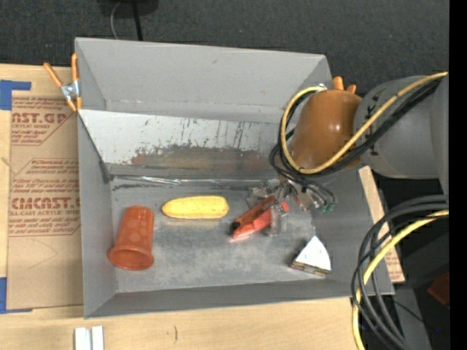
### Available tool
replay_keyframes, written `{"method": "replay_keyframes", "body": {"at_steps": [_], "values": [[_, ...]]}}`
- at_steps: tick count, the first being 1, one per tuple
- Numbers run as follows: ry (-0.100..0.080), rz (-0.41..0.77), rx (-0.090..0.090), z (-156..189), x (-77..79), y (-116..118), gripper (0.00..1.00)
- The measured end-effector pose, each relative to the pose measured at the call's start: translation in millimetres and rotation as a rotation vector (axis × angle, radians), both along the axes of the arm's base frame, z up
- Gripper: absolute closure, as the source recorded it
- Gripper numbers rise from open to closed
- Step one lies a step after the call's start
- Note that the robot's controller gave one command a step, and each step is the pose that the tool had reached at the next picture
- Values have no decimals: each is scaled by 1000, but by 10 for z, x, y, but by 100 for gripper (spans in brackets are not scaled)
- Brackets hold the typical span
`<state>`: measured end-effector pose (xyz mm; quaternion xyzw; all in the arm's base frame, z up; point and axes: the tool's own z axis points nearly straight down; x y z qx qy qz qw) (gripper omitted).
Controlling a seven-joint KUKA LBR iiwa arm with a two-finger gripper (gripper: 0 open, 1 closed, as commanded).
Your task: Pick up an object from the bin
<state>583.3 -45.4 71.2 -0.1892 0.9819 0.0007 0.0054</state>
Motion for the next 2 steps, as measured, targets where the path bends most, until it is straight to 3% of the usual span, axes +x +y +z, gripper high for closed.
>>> {"method": "replay_keyframes", "body": {"at_steps": [1,2], "values": [[0,0,0,0,0,0,100],[-2,-20,1,1301,-37,-36,100]]}}
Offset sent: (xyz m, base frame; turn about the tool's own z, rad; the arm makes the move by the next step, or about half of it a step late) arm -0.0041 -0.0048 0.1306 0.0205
